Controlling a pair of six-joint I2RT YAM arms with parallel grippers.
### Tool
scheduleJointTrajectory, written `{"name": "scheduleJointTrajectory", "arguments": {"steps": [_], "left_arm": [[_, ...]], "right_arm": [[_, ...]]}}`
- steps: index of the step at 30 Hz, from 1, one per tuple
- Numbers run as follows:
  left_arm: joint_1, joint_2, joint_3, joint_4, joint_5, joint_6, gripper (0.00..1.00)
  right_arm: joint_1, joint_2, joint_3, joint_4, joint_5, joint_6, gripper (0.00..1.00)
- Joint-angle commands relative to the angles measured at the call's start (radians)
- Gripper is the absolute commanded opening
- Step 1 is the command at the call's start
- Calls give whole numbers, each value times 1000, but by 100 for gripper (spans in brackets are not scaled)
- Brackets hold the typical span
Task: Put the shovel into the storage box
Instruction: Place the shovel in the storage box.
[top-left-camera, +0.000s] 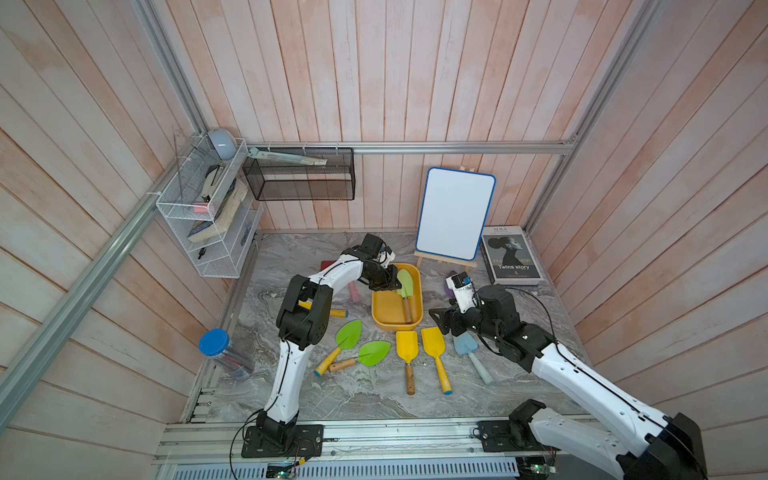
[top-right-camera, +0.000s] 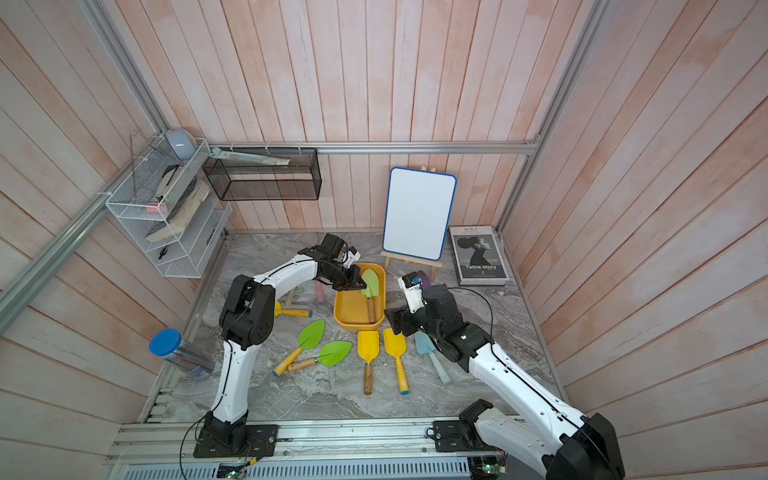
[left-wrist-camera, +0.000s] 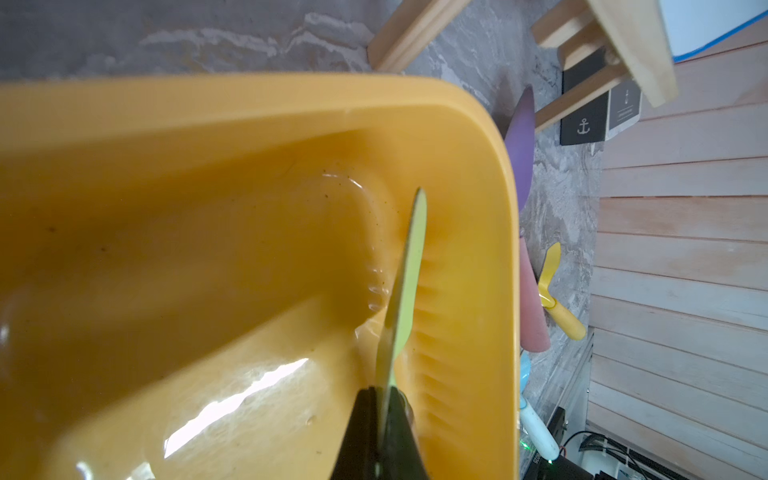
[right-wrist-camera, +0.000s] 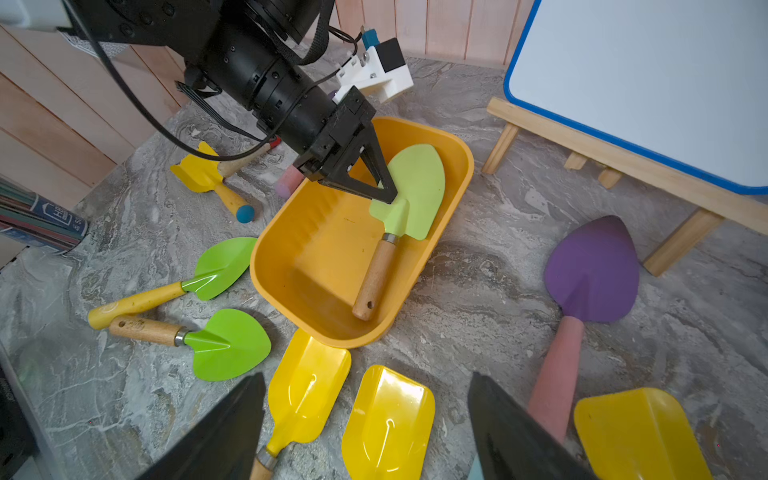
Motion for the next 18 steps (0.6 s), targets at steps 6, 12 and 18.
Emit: {"name": "scheduleJointTrajectory", "arguments": {"steps": [6, 12, 18], "left_arm": [[-18, 77, 102, -126, -50, 24, 10], [-26, 99, 141, -164, -73, 20, 18], [-36, 109, 184, -204, -111, 17, 31]], "right_arm": [[-13, -1, -6, 18, -14, -12, 82], [-17, -12, -11, 14, -13, -14, 82], [-23, -20, -16, 12, -12, -13, 82]]}}
